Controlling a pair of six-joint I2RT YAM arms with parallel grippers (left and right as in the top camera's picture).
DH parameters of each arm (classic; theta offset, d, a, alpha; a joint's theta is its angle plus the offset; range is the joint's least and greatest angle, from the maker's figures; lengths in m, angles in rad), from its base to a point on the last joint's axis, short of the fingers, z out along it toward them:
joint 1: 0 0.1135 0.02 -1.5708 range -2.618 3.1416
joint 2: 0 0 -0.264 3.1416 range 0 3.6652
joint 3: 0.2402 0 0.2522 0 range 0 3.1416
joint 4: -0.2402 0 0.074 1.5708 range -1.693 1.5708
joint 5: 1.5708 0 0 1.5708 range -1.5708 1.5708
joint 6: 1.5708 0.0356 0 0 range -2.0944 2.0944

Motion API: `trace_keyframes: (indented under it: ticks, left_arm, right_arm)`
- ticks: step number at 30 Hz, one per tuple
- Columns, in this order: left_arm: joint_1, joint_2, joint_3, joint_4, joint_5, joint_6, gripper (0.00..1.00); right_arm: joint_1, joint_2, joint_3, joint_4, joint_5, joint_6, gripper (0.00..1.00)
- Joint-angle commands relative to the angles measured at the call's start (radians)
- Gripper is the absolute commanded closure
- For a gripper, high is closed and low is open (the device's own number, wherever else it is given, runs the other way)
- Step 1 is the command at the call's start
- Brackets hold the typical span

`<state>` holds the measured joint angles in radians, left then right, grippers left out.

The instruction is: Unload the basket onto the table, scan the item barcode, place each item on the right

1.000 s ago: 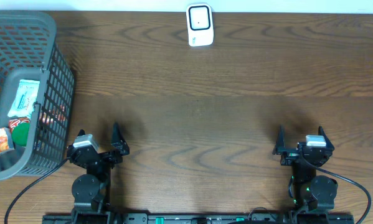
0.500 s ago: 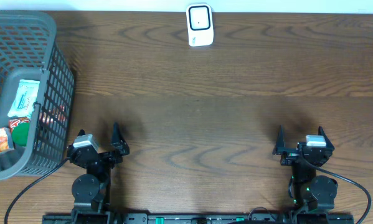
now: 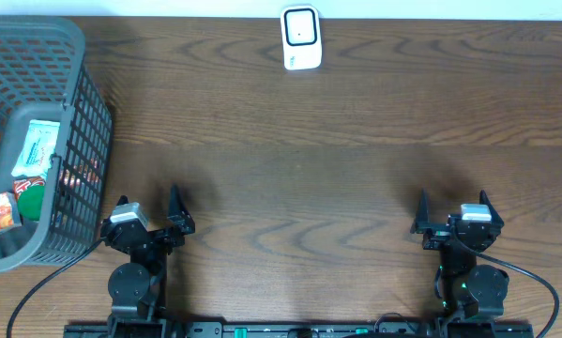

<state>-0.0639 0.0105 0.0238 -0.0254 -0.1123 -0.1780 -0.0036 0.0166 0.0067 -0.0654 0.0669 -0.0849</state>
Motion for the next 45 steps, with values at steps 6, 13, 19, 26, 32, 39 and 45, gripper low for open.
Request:
trace_keyframes:
  ticks: [6,13,19,26,32,39,45]
  left_arm:
    - [-0.005,0.000,-0.020,-0.034,-0.038,0.021,0.02]
    - [-0.005,0.000,-0.020,-0.034,-0.038,0.021,0.02]
    - [-0.005,0.000,-0.020,-0.034,-0.038,0.021,0.02]
    - [-0.005,0.000,-0.020,-0.035,-0.038,0.021,0.02]
    - [-0.005,0.000,-0.020,-0.034,-0.038,0.021,0.02]
    - [-0.005,0.000,-0.020,-0.033,-0.037,0.020,0.02]
    - [-0.005,0.000,-0.019,-0.035,-0.023,0.020,0.02]
  right_arm:
    - [0.011,-0.010,-0.001,-0.003,0.009,-0.010,0.01]
    - [0.011,-0.010,-0.001,-0.003,0.010,-0.010,0.01]
    - [0.011,-0.010,-0.001,-0.003,0.010,-0.010,0.01]
    - [0.011,-0.010,-0.001,-0.003,0.009,-0.010,0.01]
    - [0.011,-0.010,-0.001,-0.003,0.010,-0.010,0.01]
    - [0.011,-0.010,-0.001,-0.003,0.009,-0.010,0.01]
    - [0.011,-0.010,-0.001,-0.003,0.010,-0.010,0.01]
